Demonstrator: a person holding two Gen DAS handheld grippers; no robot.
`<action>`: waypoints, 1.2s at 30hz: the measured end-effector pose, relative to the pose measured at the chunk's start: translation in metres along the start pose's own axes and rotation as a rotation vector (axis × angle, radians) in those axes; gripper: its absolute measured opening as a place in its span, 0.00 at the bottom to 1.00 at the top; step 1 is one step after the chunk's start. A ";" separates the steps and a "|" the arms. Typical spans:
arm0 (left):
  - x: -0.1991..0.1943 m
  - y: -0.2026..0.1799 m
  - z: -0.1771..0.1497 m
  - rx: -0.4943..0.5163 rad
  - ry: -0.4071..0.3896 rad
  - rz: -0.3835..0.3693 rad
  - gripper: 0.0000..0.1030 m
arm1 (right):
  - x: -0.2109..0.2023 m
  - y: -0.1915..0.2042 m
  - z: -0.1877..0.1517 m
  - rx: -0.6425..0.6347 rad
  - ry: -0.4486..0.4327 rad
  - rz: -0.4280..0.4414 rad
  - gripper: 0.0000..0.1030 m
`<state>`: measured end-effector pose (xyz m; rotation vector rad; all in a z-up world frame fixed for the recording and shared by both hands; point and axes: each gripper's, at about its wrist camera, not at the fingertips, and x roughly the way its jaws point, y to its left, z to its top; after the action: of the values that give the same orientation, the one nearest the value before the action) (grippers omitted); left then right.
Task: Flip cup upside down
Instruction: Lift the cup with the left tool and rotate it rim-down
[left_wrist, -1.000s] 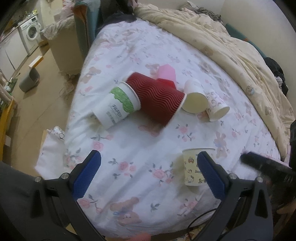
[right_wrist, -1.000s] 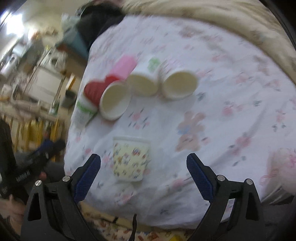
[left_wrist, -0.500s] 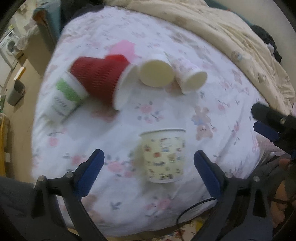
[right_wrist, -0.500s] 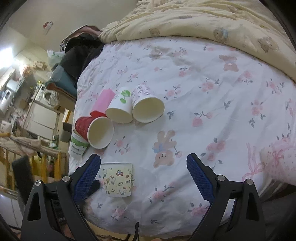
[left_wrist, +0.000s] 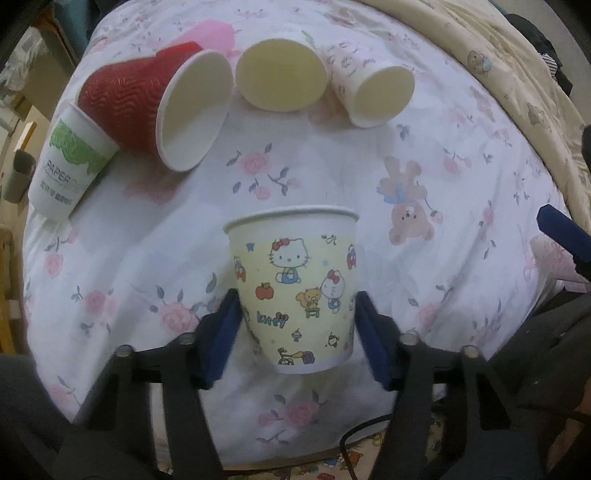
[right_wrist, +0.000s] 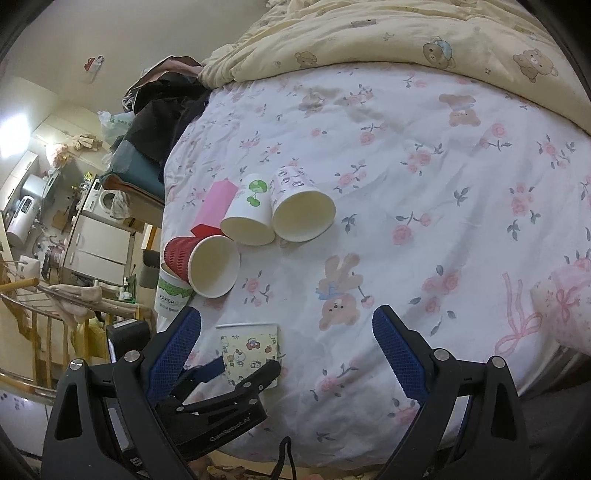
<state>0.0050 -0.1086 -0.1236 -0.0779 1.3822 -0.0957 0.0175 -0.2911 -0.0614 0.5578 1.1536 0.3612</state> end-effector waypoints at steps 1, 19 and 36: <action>-0.002 0.002 0.000 -0.010 -0.004 -0.008 0.54 | 0.000 0.000 -0.001 0.000 0.001 0.001 0.94; -0.105 0.068 0.010 0.000 -0.286 -0.002 0.53 | 0.015 0.027 -0.002 -0.087 -0.009 -0.007 0.94; -0.094 0.060 -0.008 0.003 -0.252 -0.073 0.53 | 0.028 0.068 -0.013 -0.274 0.016 0.067 0.94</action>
<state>-0.0189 -0.0386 -0.0403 -0.1333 1.1275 -0.1445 0.0169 -0.2183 -0.0469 0.3541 1.0803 0.5723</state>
